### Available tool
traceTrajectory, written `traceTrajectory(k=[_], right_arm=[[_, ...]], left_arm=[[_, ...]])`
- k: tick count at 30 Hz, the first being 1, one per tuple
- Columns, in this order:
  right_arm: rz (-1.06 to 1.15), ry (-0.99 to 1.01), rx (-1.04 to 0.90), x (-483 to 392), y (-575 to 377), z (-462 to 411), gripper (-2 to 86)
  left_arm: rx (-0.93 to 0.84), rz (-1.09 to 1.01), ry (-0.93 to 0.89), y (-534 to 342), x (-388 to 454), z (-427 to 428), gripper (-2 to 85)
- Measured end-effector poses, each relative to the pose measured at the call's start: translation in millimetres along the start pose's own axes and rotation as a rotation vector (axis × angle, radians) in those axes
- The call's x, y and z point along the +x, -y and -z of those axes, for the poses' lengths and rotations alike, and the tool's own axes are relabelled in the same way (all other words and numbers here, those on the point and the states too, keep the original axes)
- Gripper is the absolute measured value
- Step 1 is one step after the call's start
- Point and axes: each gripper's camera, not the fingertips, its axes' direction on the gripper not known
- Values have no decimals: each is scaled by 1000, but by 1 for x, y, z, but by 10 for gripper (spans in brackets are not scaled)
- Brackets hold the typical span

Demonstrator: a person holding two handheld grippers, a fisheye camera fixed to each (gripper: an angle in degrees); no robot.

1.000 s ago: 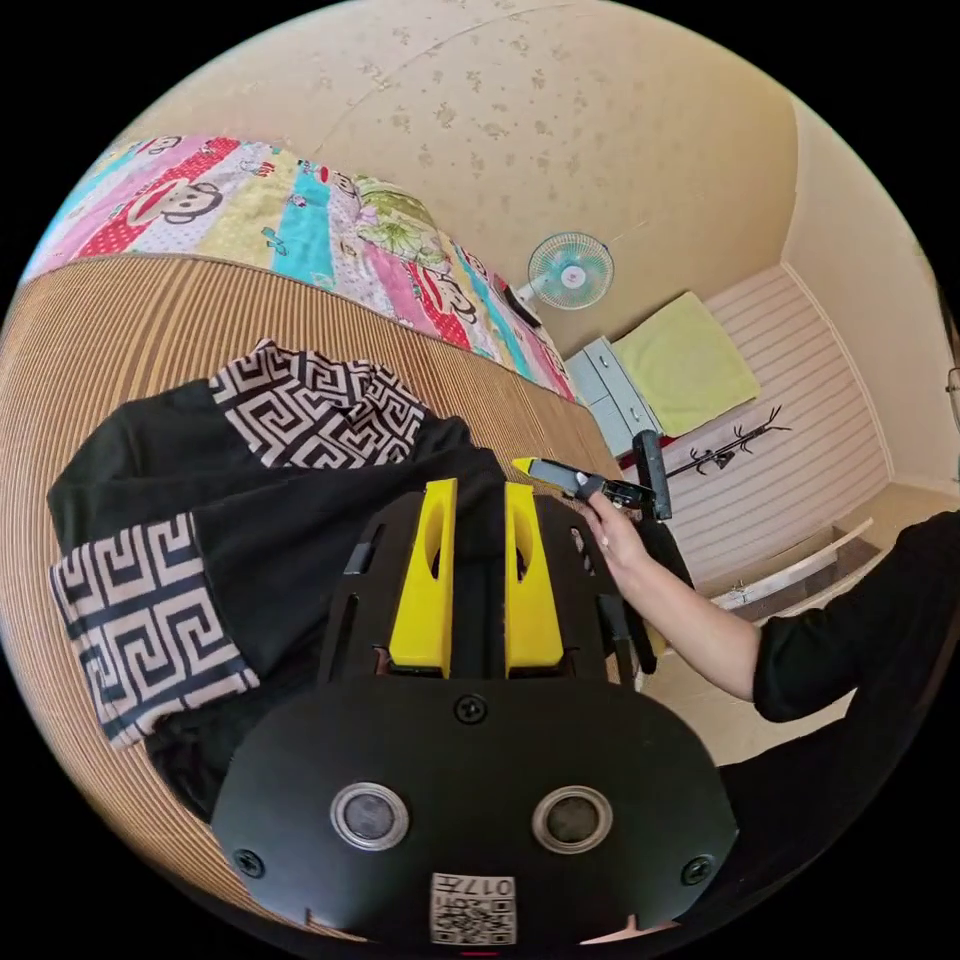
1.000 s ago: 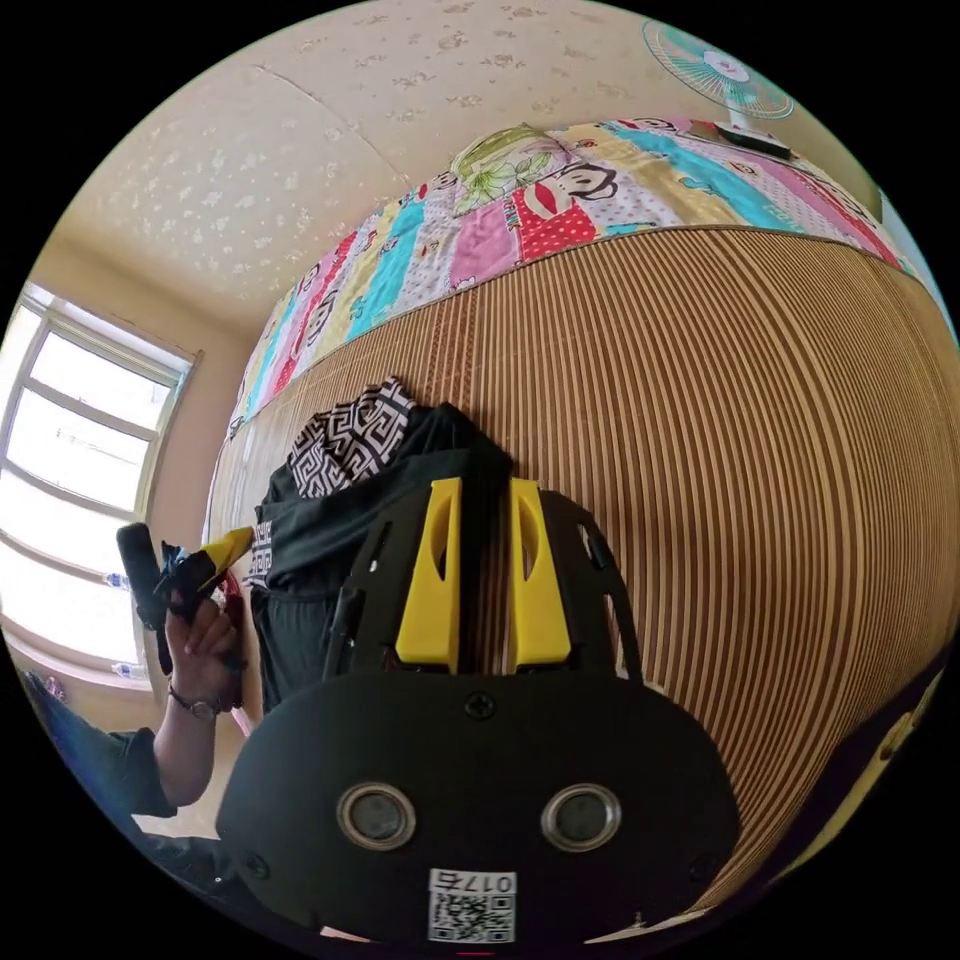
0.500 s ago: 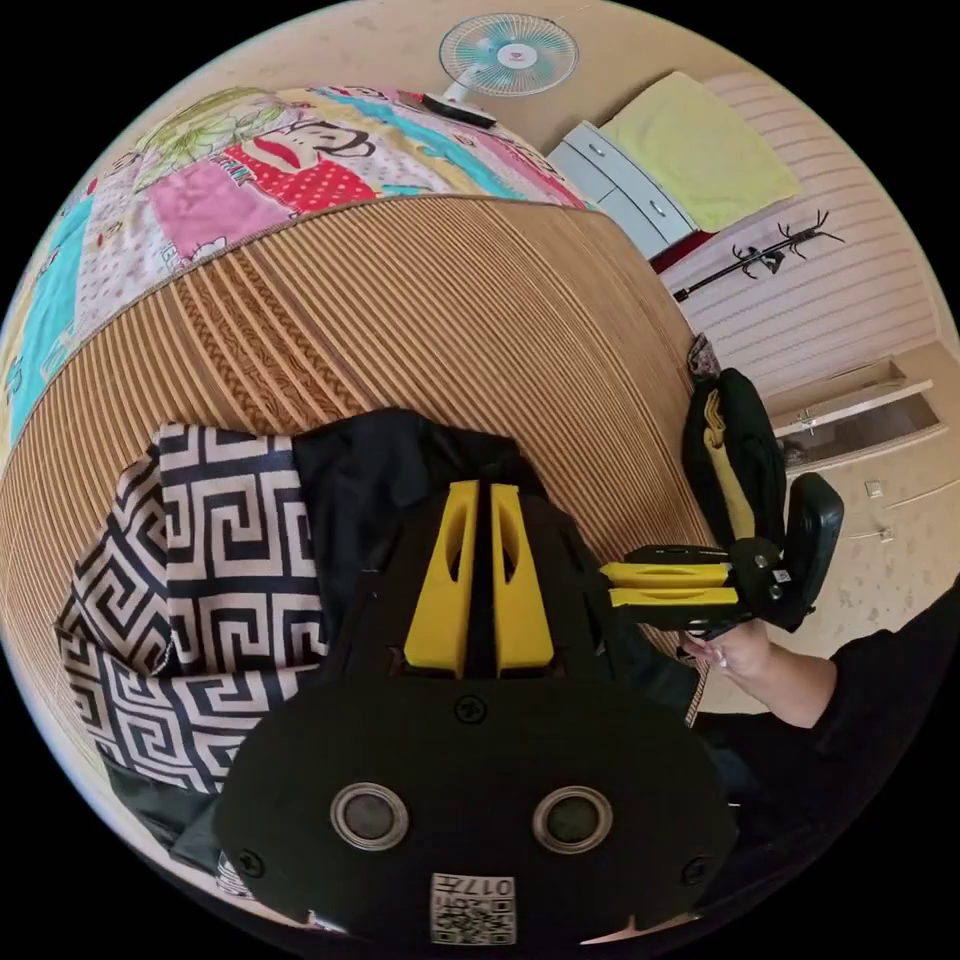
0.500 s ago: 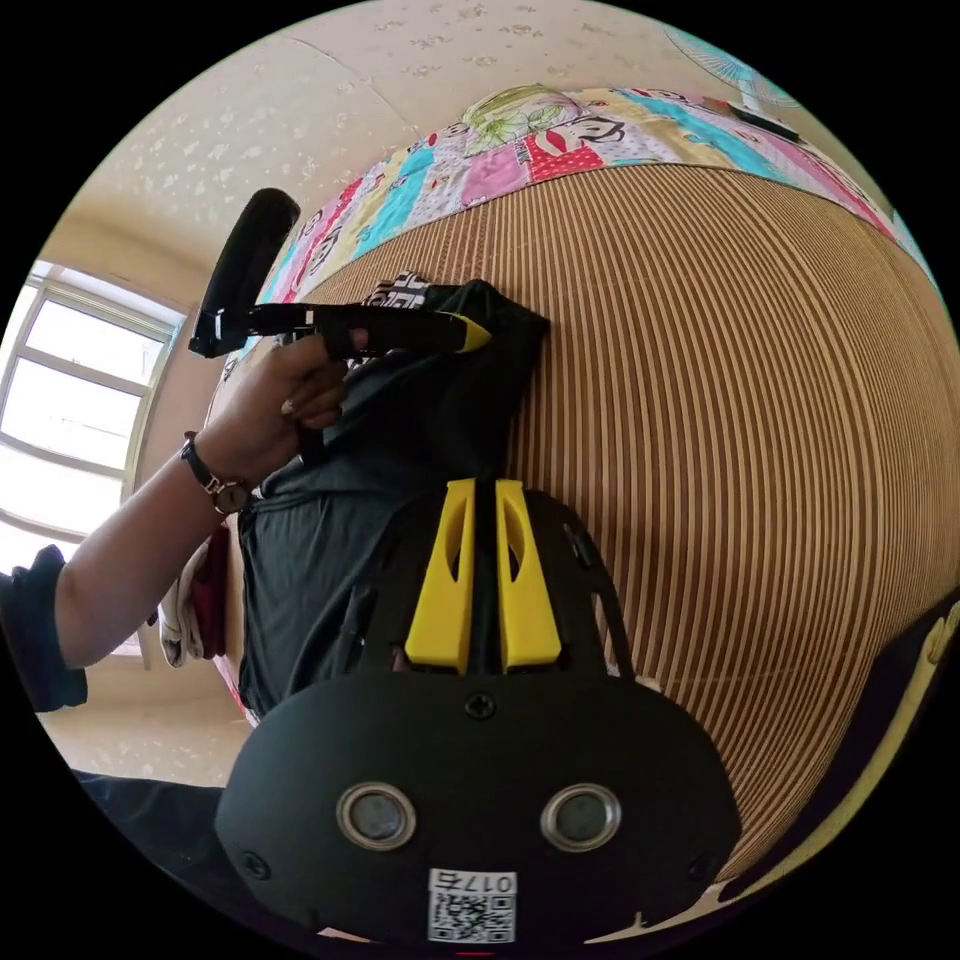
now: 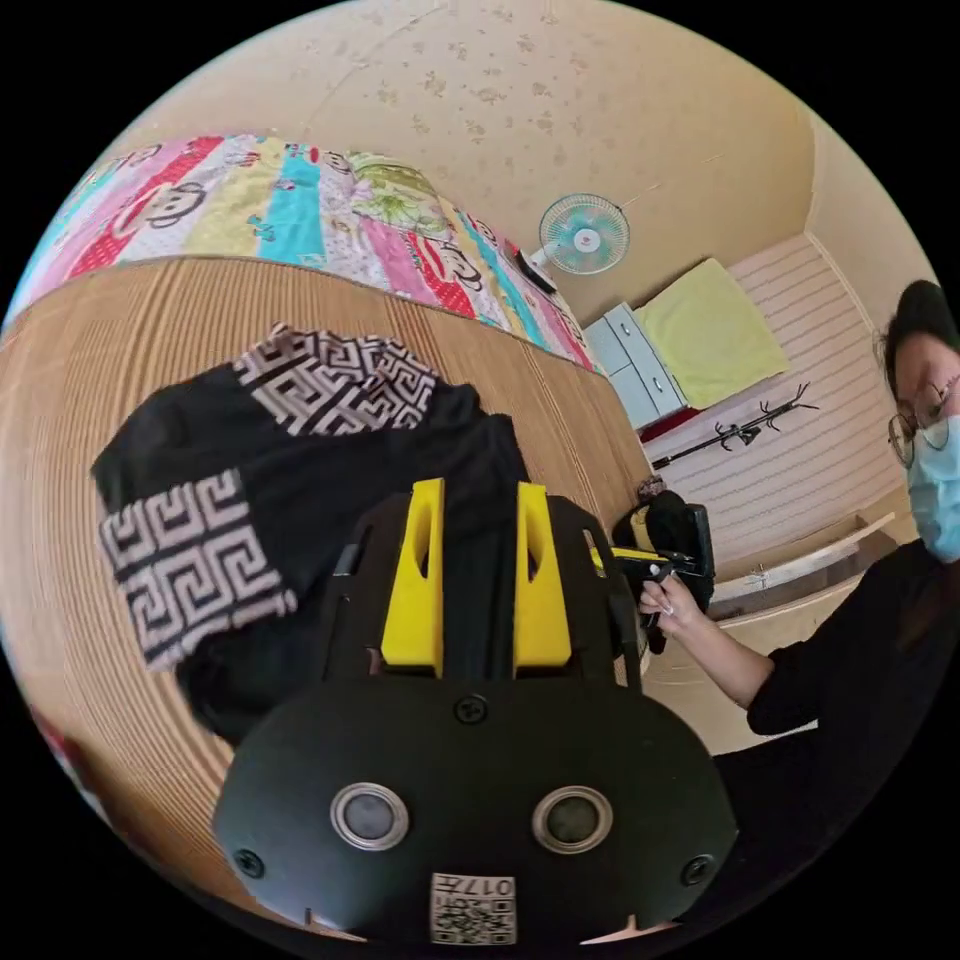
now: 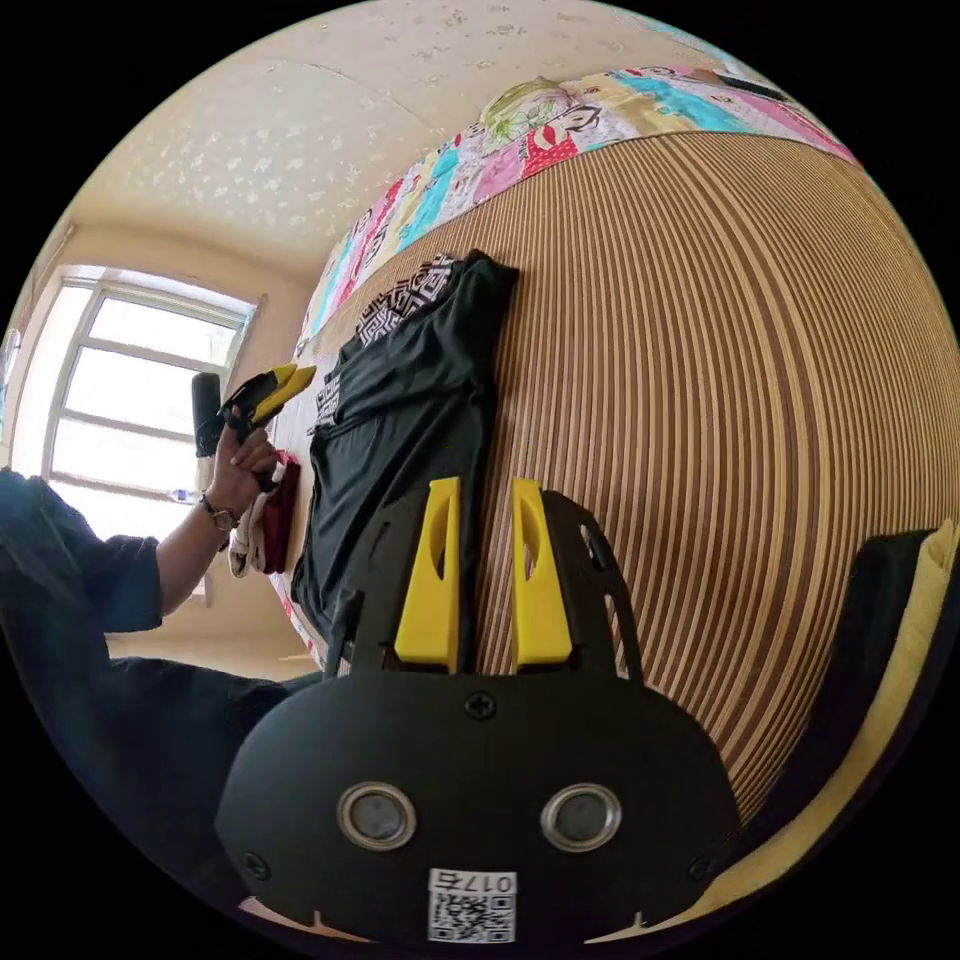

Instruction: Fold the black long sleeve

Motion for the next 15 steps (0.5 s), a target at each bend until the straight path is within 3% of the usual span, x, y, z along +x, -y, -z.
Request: traceTrajectory(k=[4, 9, 15], right_arm=[[-58, 79, -185, 9, -55, -6, 85], [-110, 140, -268, 6, -95, -12, 87], [-200, 216, -231, 0, -130, -13, 81]], left_arm=[[-85, 242, 235, -125, -17, 67, 132], [-202, 495, 320, -253, -19, 114, 131], [-245, 424, 320, -268, -3, 113, 113]])
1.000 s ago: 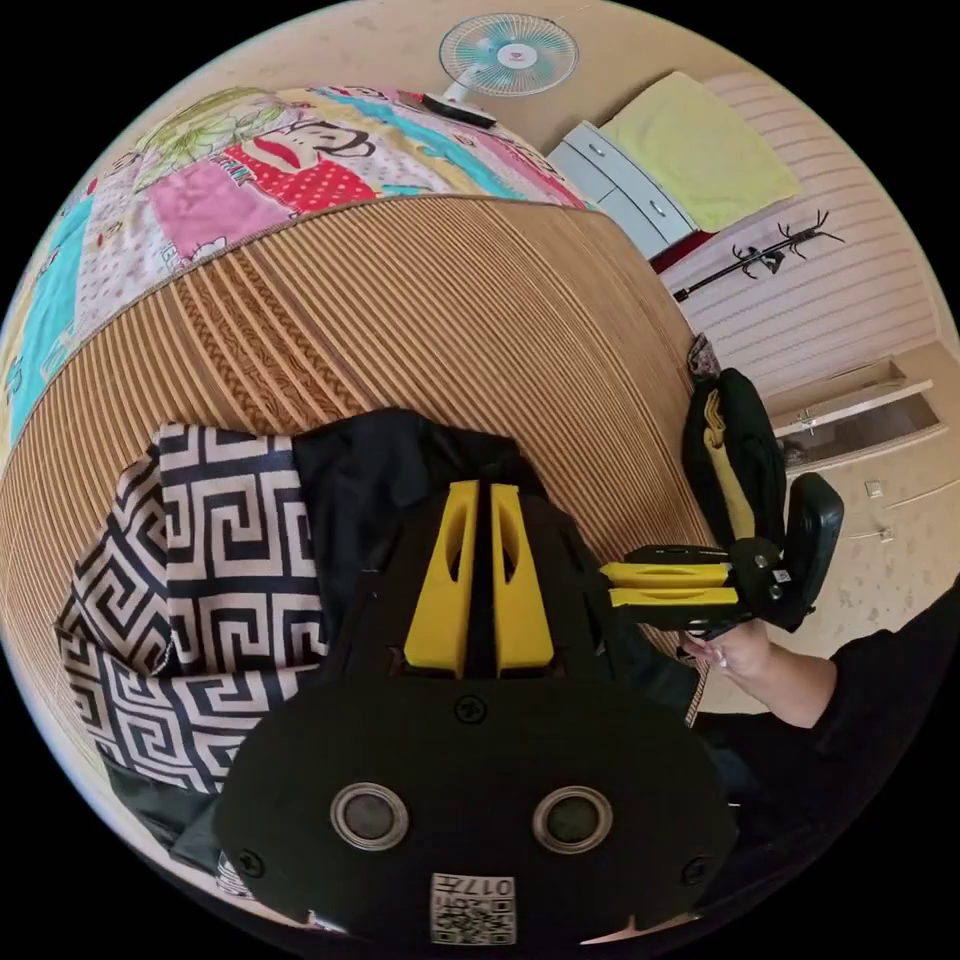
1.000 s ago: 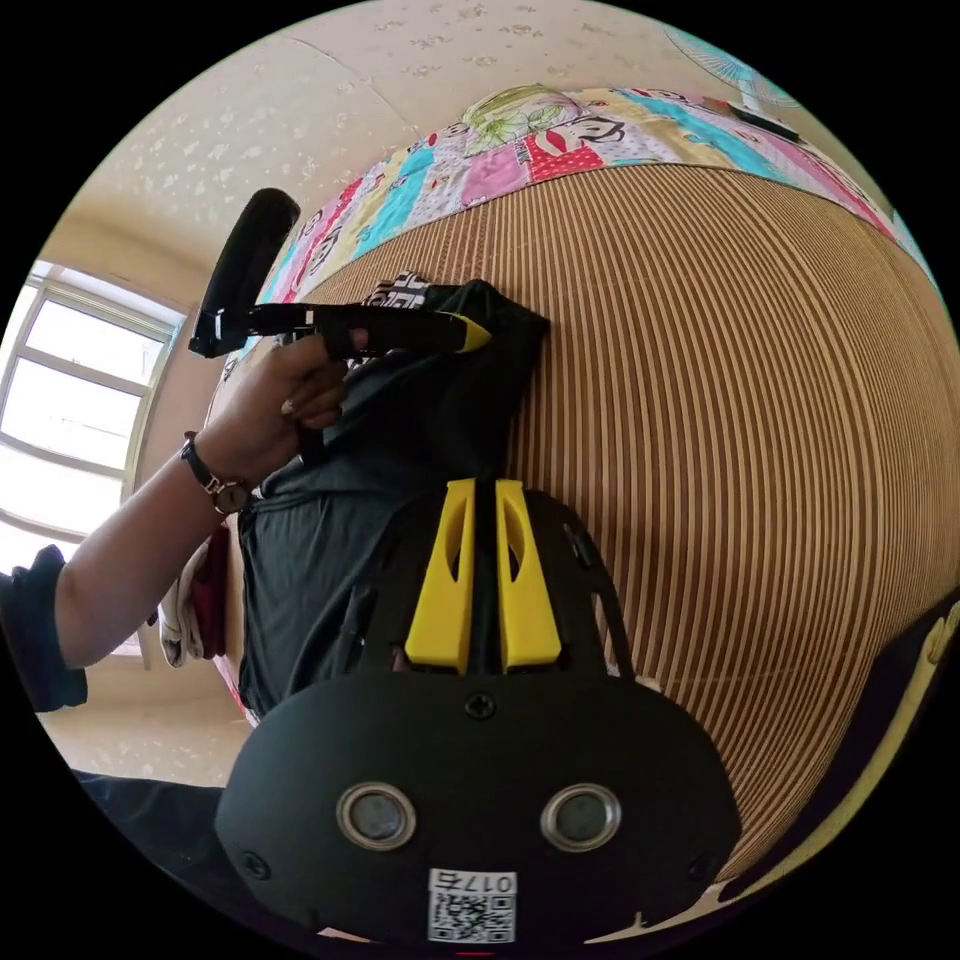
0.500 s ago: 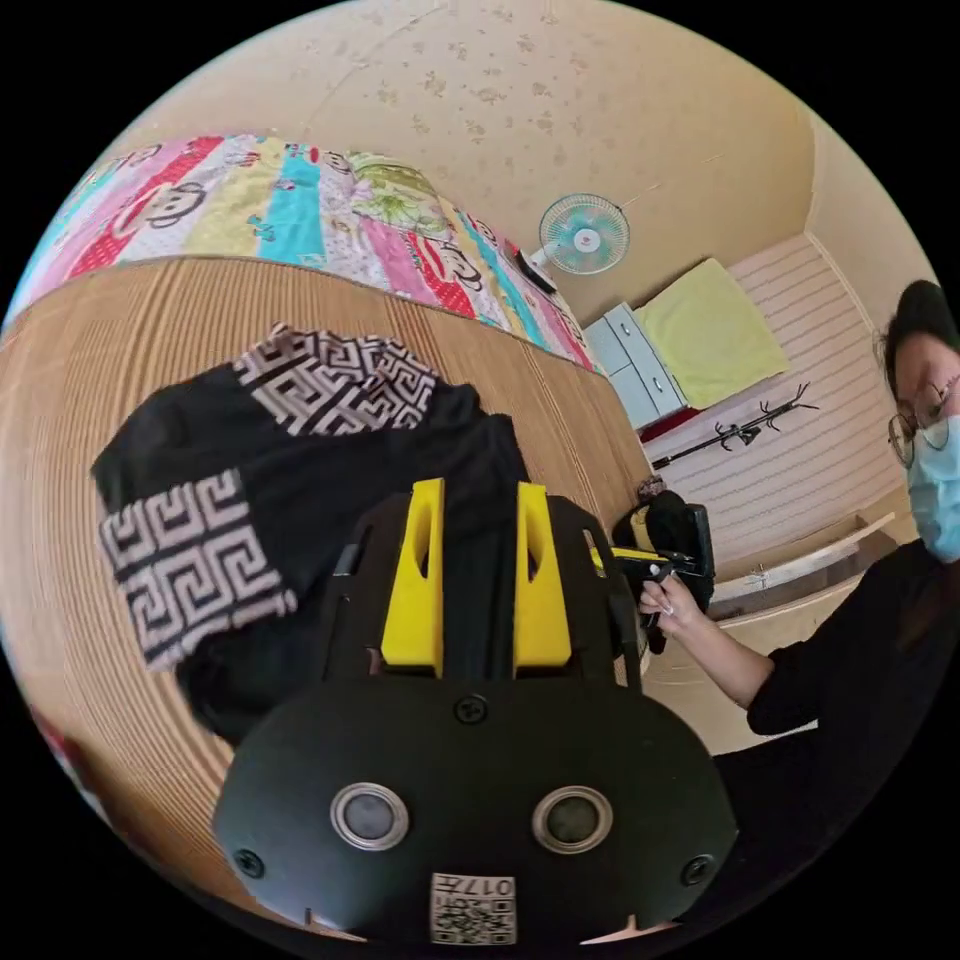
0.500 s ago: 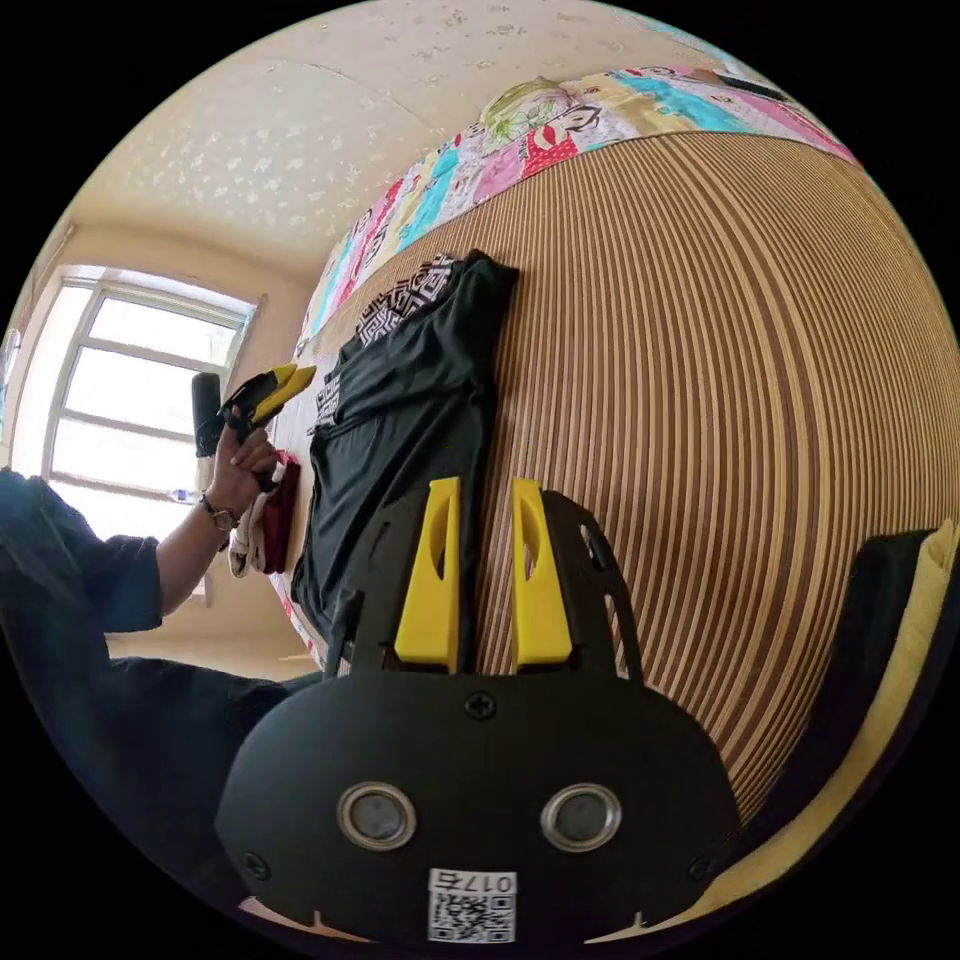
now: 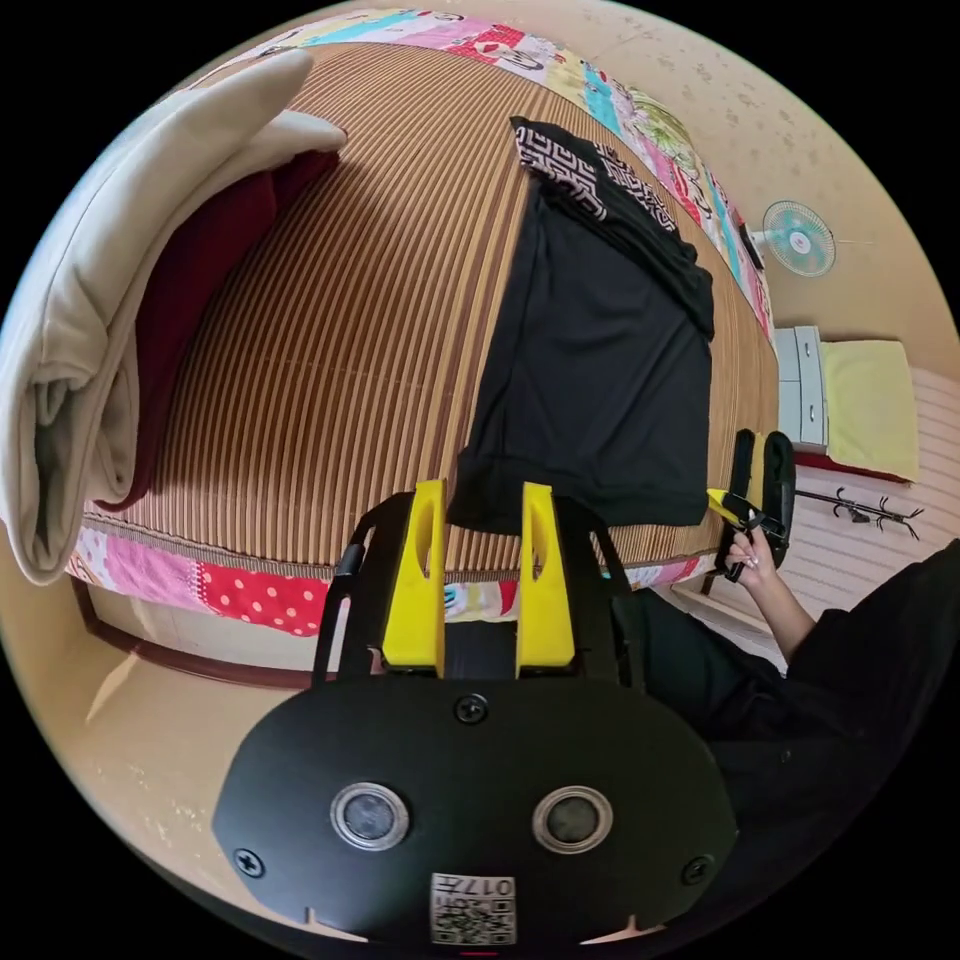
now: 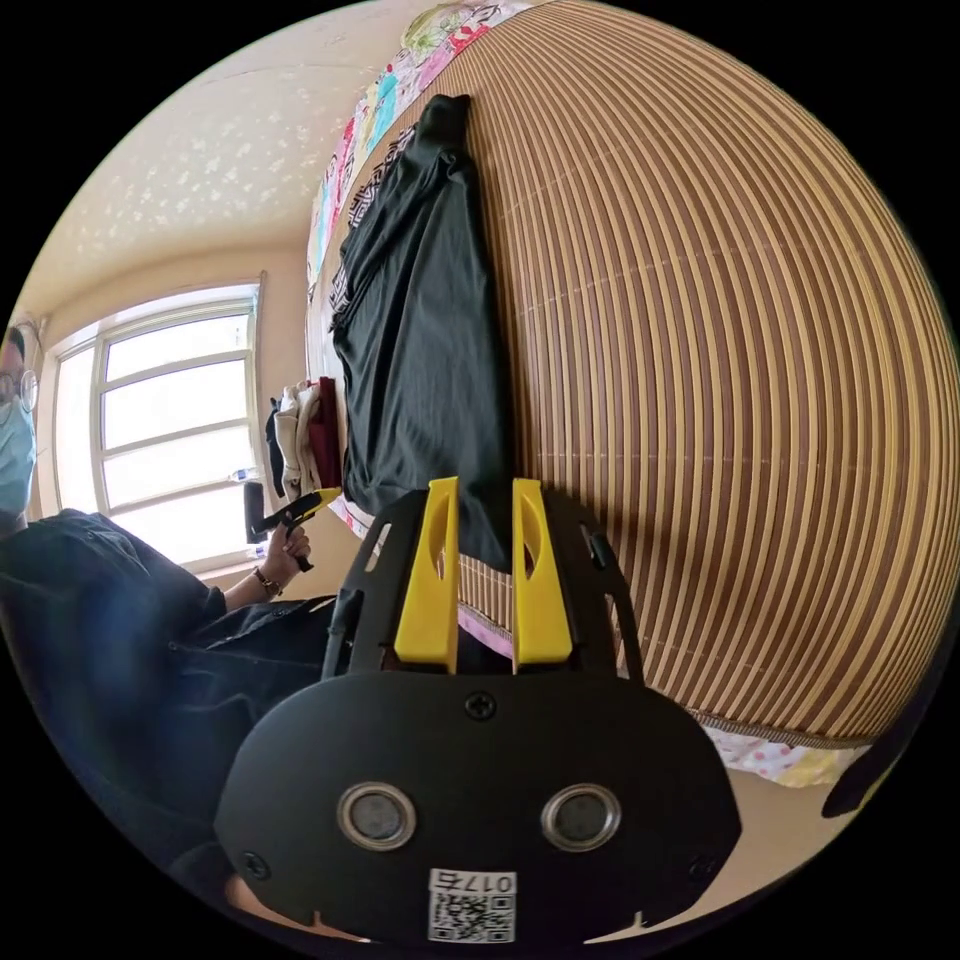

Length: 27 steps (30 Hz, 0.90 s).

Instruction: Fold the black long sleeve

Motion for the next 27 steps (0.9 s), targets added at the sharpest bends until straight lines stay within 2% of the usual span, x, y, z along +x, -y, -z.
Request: traceTrajectory(k=[4, 6, 9, 13, 16, 18, 21, 22, 27], right_arm=[[-75, -32, 62, -6, -15, 3, 76], [-100, -41, 84, -10, -20, 4, 77], [-101, -82, 99, -20, -26, 3, 76], [-108, -138, 111, -33, -31, 1, 67], [-136, -147, 105, -36, -33, 2, 44], [-108, -157, 105, -43, -37, 5, 33], [-85, -96, 93, -51, -44, 15, 27], [-83, -61, 92, -50, -47, 18, 26], [-146, -152, -2, -31, -52, 4, 26]], left_arm=[[74, -78, 72, -6, 21, 15, 101], [18, -120, 60, -6, 27, 6, 86], [-82, -77, 121, -6, 20, -14, 61], [-87, -58, 95, -11, 13, -5, 30], [-76, -99, -56, -18, 3, 22, 12], [-44, -94, -367, -24, -21, 51, 5], [0, -43, -610, -34, -58, 77, -1], [3, -39, -619, -37, -65, 80, -1], [-70, 39, -557, -48, -121, 68, -3]])
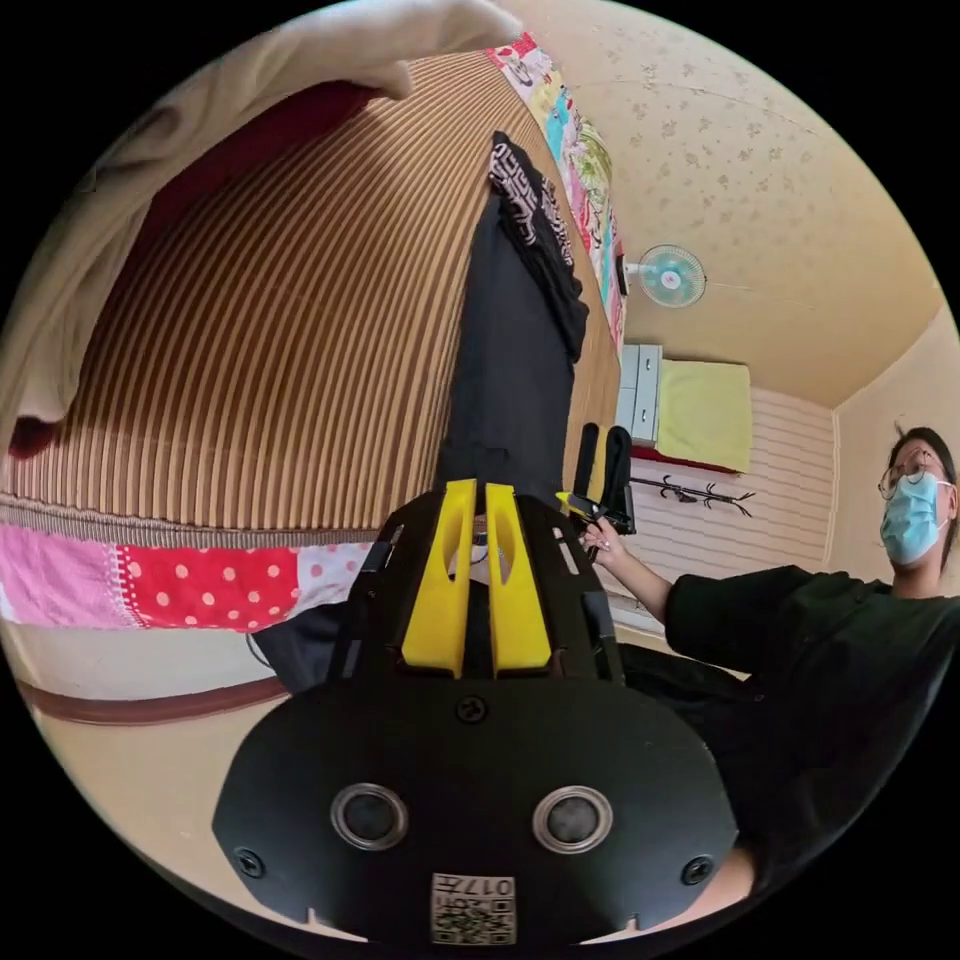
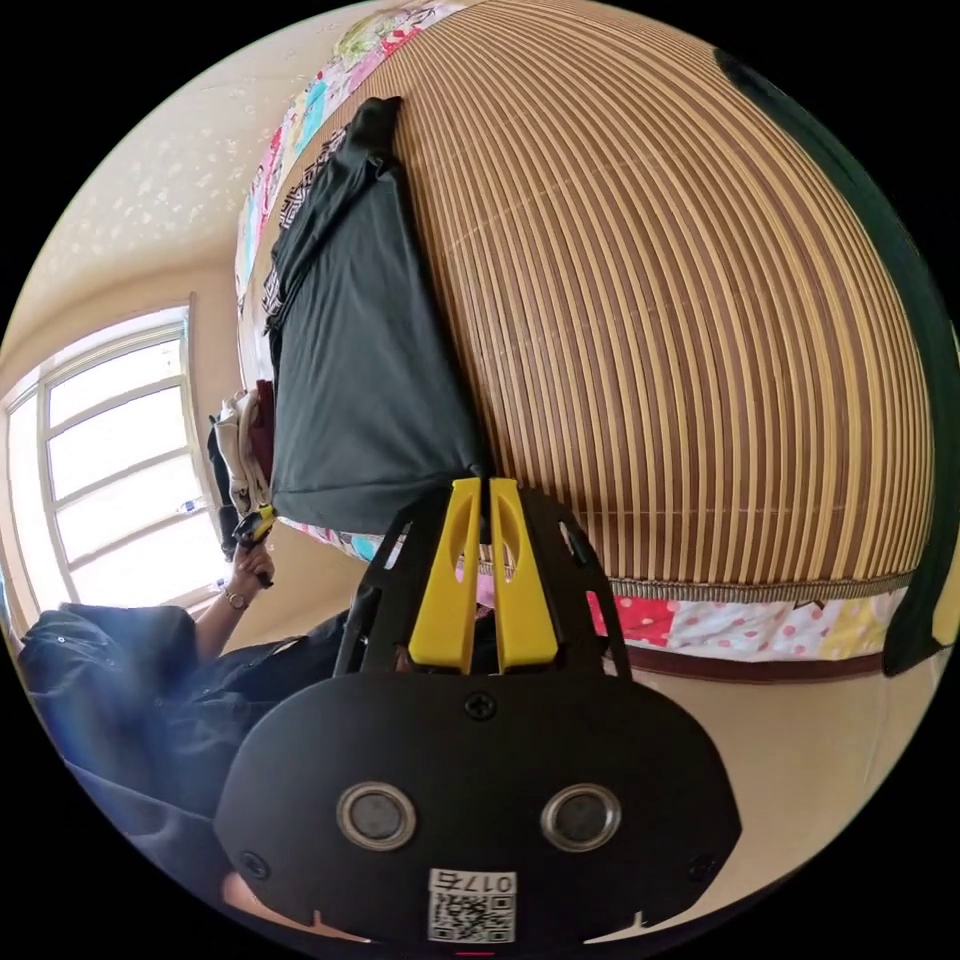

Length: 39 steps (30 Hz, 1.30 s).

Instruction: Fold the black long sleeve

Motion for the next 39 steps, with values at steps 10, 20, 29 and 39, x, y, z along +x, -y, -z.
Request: traceTrajectory(k=[10, 20, 29, 39], right_arm=[[-59, 194, 47, 13, -25, 9, 83], [-75, 138, -17, 1, -49, 6, 22], [-213, 224, 27, 2, -125, 54, 14], [-487, 795, 537, 24, -207, 71, 7]], left_arm=[[5, 94, -14, -16, -14, 15, -3], [29, 109, -43, -38, 11, 56, -2], [-13, 218, -143, -110, 18, 81, -2], [373, 377, -608, -193, -2, 95, -3]])
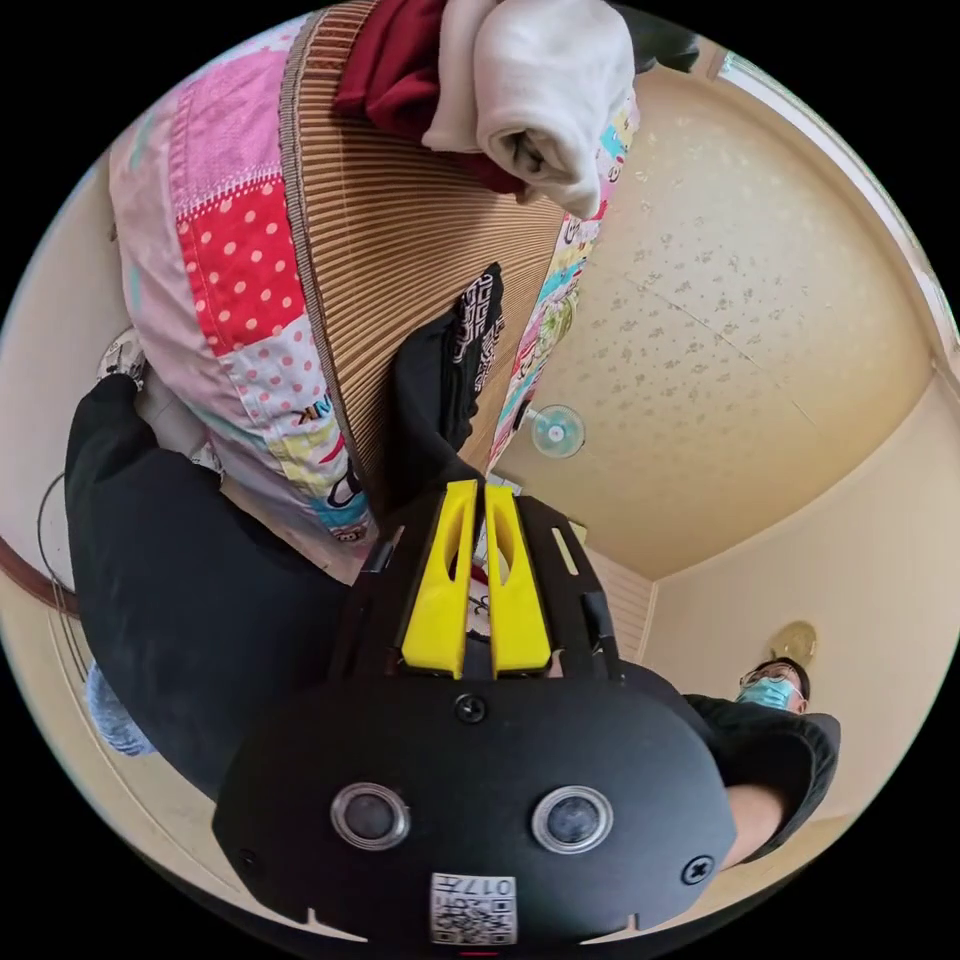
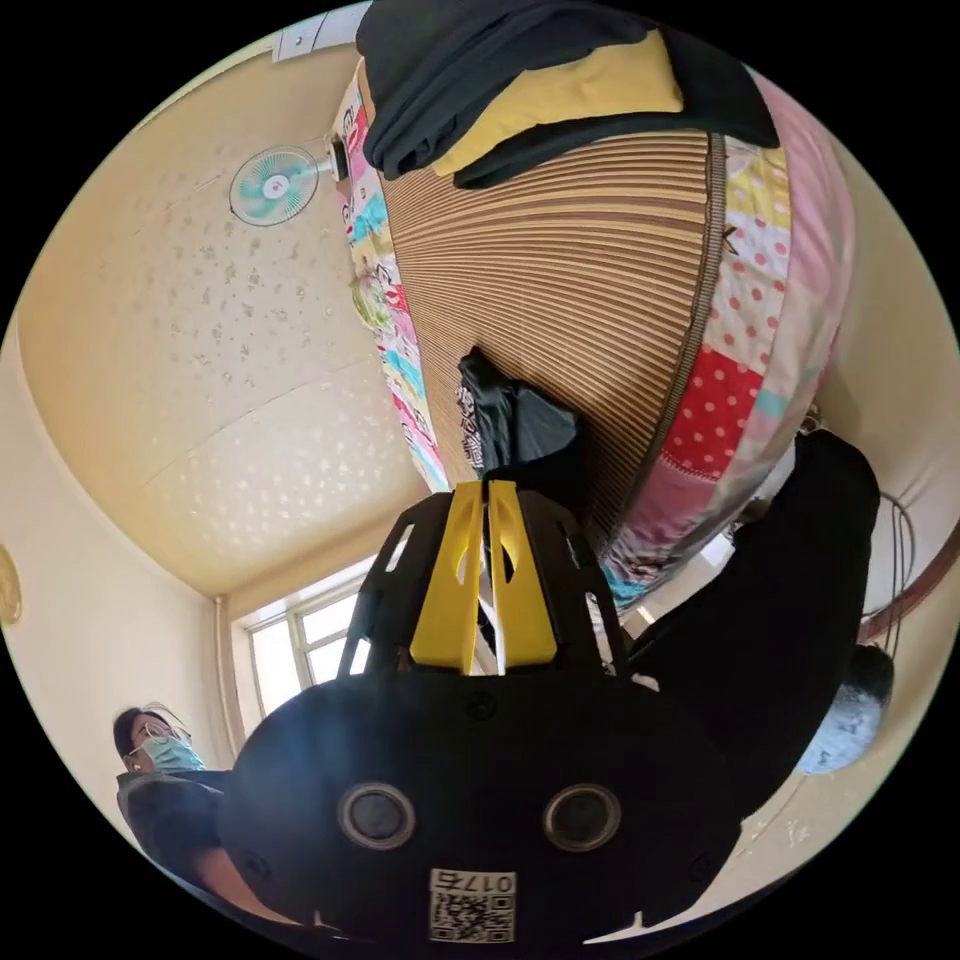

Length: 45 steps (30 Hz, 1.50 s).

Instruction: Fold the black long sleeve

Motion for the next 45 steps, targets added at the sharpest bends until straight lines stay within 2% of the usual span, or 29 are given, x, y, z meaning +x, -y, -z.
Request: traceTrajectory(k=[5, 18, 26, 29, 30, 31, 34, 36, 41, 45], right_arm=[[33, 96, 10, -20, 17, -32, 6], [67, 156, 36, -65, 70, -84, 6], [22, 173, 58, -73, 103, -115, 6], [-27, 251, 175, -76, 113, -116, 8], [-39, 260, 188, -76, 116, -116, 8], [-48, 233, 186, -79, 123, -120, 9], [23, 87, 67, -96, 141, -146, 11], [58, 51, 10, -103, 147, -164, 11], [10, 110, 6, -81, 160, -185, 12], [-39, 159, 60, -62, 158, -178, 12]], left_arm=[[23, -63, -72, 17, 20, -21, -5], [72, -158, -199, 86, 73, -100, -5], [109, -146, -218, 124, 91, -148, -9], [327, -144, -386, 131, 92, -150, -9], [373, -120, -383, 136, 93, -153, -9], [370, -108, -357, 140, 94, -156, -9], [207, -98, -143, 162, 103, -189, -6], [36, -109, 112, 177, 108, -229, 4], [-318, -259, 557, 186, 115, -333, 83], [-420, -417, 796, 179, 118, -406, 91]])
